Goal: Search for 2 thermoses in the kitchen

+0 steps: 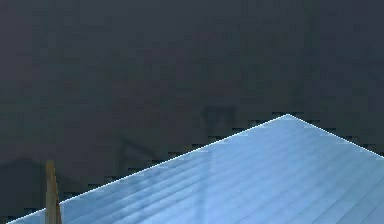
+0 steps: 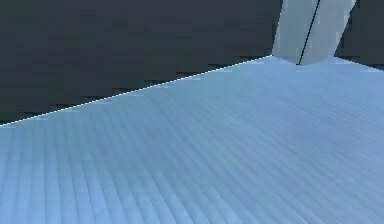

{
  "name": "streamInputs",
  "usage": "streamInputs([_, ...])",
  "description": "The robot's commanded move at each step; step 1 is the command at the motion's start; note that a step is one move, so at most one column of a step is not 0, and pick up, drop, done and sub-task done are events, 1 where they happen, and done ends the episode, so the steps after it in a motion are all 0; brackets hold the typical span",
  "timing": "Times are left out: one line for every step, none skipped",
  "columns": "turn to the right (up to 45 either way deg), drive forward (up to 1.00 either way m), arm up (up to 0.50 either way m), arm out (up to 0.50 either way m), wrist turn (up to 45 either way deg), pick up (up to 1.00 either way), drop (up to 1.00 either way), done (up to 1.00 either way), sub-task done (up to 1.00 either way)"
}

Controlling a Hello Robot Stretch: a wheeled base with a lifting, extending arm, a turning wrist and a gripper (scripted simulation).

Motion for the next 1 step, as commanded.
streamInputs([3.0, 0.00, 0.00, 0.00, 0.0, 0.00, 0.00, 0.00, 0.00])
